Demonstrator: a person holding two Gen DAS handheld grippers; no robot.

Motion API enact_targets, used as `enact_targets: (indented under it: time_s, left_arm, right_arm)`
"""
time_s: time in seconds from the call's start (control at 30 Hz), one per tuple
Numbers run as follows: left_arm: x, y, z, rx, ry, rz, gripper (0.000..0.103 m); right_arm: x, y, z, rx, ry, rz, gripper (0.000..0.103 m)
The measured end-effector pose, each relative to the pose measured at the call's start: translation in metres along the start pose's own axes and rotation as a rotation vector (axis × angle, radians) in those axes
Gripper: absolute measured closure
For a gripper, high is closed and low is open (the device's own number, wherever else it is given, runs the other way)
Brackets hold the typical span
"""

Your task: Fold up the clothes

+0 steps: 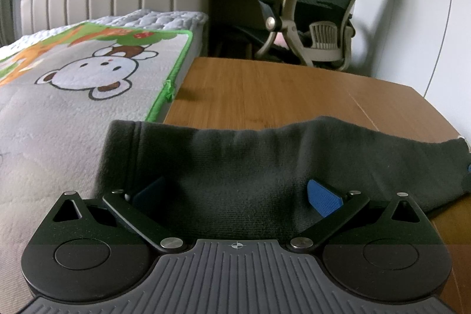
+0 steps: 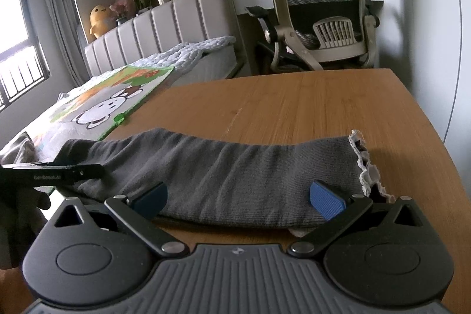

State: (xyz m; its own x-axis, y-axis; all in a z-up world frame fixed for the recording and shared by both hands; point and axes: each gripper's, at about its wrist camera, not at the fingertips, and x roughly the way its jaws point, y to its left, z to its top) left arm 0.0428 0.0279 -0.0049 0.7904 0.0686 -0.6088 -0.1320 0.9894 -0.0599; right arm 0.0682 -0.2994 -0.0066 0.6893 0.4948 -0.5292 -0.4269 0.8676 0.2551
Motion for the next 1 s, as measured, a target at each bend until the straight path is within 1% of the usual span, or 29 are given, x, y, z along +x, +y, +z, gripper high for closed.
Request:
enact_targets:
  time_s: [0.3, 0.5, 0.73, 0.87, 1.0]
  left_arm:
    - [-0.001, 0.001, -0.001, -0.005, -0.004, -0.002, 0.0]
    - [-0.002, 0.001, -0.001, -0.009, -0.007, -0.004, 0.0]
    - [-0.002, 0.0, 0.0, -0.01, -0.007, -0.002, 0.0]
    - [-0.002, -0.001, 0.0, -0.009, -0.006, -0.001, 0.0]
    - [-0.004, -0.002, -0.001, 0.0, 0.002, 0.0, 0.0]
  right_arm:
    - [0.0, 0.0, 0.0, 0.012, -0.007, 0.0, 0.0]
    - [-0.003, -0.008, -0.002, 0.101, -0.047, 0.022, 0.0]
    - [-0.005, -0.023, -0.004, 0.215, -0.094, 0.076, 0.0]
    - [-0.006, -0.028, -0.005, 0.244, -0.106, 0.104, 0.0]
    - [-0.007, -0.03, -0.007, 0.27, -0.125, 0.108, 0.0]
